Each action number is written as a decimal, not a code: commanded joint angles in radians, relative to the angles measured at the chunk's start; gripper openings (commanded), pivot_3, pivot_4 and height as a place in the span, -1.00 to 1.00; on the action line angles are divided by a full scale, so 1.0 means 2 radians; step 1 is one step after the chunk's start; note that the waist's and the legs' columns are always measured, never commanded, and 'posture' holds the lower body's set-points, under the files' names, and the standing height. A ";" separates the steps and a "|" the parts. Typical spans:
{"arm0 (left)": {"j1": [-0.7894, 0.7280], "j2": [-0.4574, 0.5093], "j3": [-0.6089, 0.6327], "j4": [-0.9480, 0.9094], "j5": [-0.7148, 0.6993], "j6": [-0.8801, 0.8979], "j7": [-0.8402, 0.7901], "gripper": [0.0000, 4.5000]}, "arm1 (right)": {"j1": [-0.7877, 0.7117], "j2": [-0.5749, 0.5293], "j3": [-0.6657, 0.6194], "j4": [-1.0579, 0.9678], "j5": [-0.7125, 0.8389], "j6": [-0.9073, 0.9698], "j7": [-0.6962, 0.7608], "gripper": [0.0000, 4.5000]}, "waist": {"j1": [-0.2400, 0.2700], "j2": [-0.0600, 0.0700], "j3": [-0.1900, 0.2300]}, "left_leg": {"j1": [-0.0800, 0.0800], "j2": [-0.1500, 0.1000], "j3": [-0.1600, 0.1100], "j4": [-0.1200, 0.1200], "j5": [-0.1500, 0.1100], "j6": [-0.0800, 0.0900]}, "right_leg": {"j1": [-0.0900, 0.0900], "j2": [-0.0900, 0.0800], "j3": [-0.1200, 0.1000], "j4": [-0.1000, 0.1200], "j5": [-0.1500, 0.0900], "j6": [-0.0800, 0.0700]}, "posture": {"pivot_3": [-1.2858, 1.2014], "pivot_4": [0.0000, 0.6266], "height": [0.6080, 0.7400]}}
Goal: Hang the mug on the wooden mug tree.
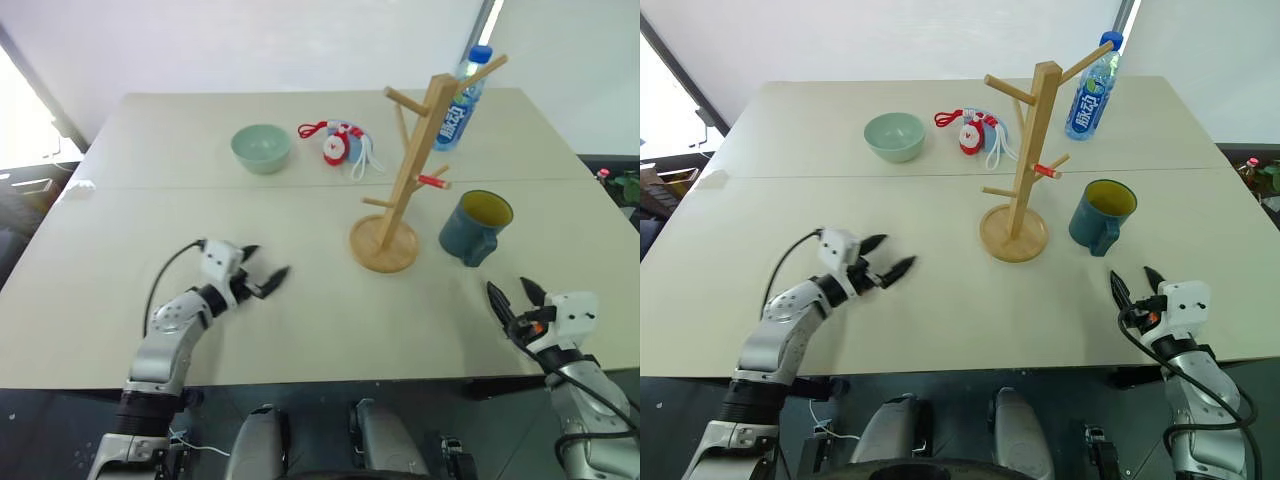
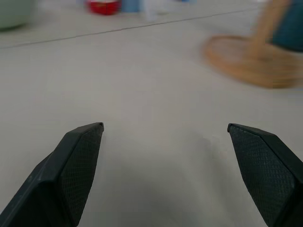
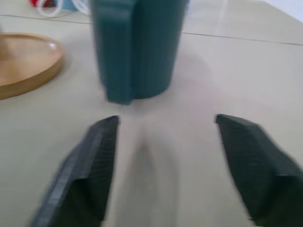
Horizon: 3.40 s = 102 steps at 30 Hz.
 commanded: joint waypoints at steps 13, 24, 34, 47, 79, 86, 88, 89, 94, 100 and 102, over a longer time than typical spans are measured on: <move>-0.028 0.029 -0.097 -0.118 -0.038 0.057 -0.116 1.00 | -0.105 0.010 0.053 -0.006 -0.024 0.036 -0.021 -0.99 | 0.002 0.000 0.000 | 0.000 0.000 0.000 0.000 0.000 0.000 | -0.001 0.002 0.000 0.000 0.000 0.000 | 0.03 -0.52 1.00; -0.026 0.022 -0.097 -0.127 -0.036 0.061 -0.095 1.00 | -0.130 0.000 0.027 0.049 -0.033 0.020 -0.045 -0.99 | 0.001 0.000 0.000 | 0.000 0.000 0.000 0.000 0.000 0.000 | -0.001 0.003 0.000 0.000 0.000 0.000 | 0.03 -0.52 1.00; -0.042 0.014 -0.100 -0.109 -0.031 0.049 -0.095 1.00 | -0.115 -0.004 -0.004 0.051 -0.038 0.017 -0.071 -0.99 | 0.000 0.000 0.000 | 0.000 0.000 0.000 0.000 0.000 0.000 | 0.000 0.003 0.000 0.000 0.000 0.000 | 0.03 -0.52 1.00; -0.044 0.011 -0.100 -0.106 -0.032 0.046 -0.093 1.00 | -0.075 0.012 -0.012 0.014 -0.036 0.019 -0.096 0.29 | 0.000 0.000 0.000 | 0.000 0.000 0.000 0.000 0.000 0.000 | 0.000 0.003 0.000 0.000 0.000 0.000 | 0.03 -0.52 1.00; -0.047 0.011 -0.090 -0.125 -0.048 0.059 -0.085 1.00 | -0.196 0.012 -0.012 0.174 -0.044 -0.017 -0.131 -0.99 | 0.000 0.000 0.000 | 0.000 -0.001 0.000 0.000 0.000 0.000 | 0.000 0.004 0.000 0.001 0.000 0.000 | 0.03 -0.52 1.00; -0.045 0.015 -0.084 -0.123 -0.047 0.055 -0.082 1.00 | -0.141 -0.027 0.024 0.073 -0.098 -0.017 -0.101 -0.99 | 0.000 0.001 0.000 | 0.000 -0.001 0.000 0.000 0.000 0.000 | 0.000 0.004 0.000 0.001 0.000 0.000 | 0.03 -0.52 1.00; -0.047 0.019 -0.078 -0.118 -0.046 0.053 -0.082 1.00 | -0.109 -0.058 0.042 0.011 -0.120 -0.022 -0.069 -0.99 | 0.001 0.001 0.000 | 0.000 -0.001 0.000 0.000 0.000 0.000 | 0.000 0.004 0.000 0.001 0.000 0.000 | 0.03 -0.52 1.00; -0.048 0.021 -0.075 -0.113 -0.047 0.052 -0.083 1.00 | -0.094 -0.075 0.049 -0.018 -0.127 -0.026 -0.052 -0.99 | 0.001 0.001 0.000 | 0.000 -0.001 0.000 0.000 0.000 0.000 | 0.000 0.004 0.000 0.001 0.000 0.000 | 0.03 -0.52 1.00; -0.063 0.027 -0.064 -0.084 -0.044 0.040 -0.094 1.00 | -0.058 -0.140 0.052 -0.167 -0.119 0.027 0.007 -0.99 | 0.000 0.001 0.000 | 0.000 -0.001 0.000 0.000 0.000 0.000 | 0.000 0.004 0.000 0.001 0.000 0.000 | 0.03 -0.52 1.00; -0.080 0.027 -0.052 -0.069 -0.055 0.036 -0.103 1.00 | -0.100 -0.170 0.045 -0.229 -0.123 0.103 0.014 -0.99 | 0.002 0.000 0.001 | 0.000 -0.001 -0.001 0.001 0.000 0.000 | 0.000 0.004 0.000 0.001 0.000 0.000 | 0.03 -0.52 1.00; -0.088 0.027 -0.036 -0.068 -0.071 0.043 -0.106 1.00 | -0.128 -0.181 0.052 -0.234 -0.131 0.128 0.016 -0.99 | 0.002 0.000 0.001 | 0.000 -0.001 0.000 0.001 0.000 0.000 | 0.000 0.004 0.000 0.001 0.000 0.000 | 0.03 -0.52 1.00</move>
